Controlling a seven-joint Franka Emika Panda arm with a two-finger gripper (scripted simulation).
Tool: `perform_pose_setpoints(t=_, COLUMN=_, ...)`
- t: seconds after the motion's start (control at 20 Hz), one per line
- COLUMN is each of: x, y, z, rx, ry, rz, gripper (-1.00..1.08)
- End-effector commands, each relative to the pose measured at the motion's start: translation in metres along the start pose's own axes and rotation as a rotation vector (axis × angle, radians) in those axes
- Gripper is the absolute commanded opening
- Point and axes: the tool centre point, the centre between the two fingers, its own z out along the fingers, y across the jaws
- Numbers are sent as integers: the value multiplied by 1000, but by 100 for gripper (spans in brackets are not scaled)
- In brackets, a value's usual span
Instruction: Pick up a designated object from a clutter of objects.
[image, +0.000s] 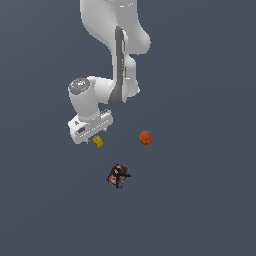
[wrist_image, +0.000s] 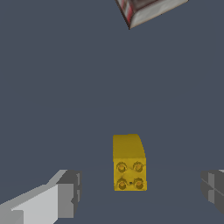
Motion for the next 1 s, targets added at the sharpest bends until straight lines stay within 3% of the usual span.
perform_pose_setpoints(t=0.0, x=-4, y=-1, z=5, rx=1, ry=1, rz=-19, gripper=100)
perform_pose_setpoints(t=0.5, x=-7, y=-2, z=12, rx=3, ry=1, rz=-29, gripper=100)
perform_pose_setpoints(t=0.95, x=-7, y=-3, z=47, rx=3, ry=1, rz=-32, gripper=100)
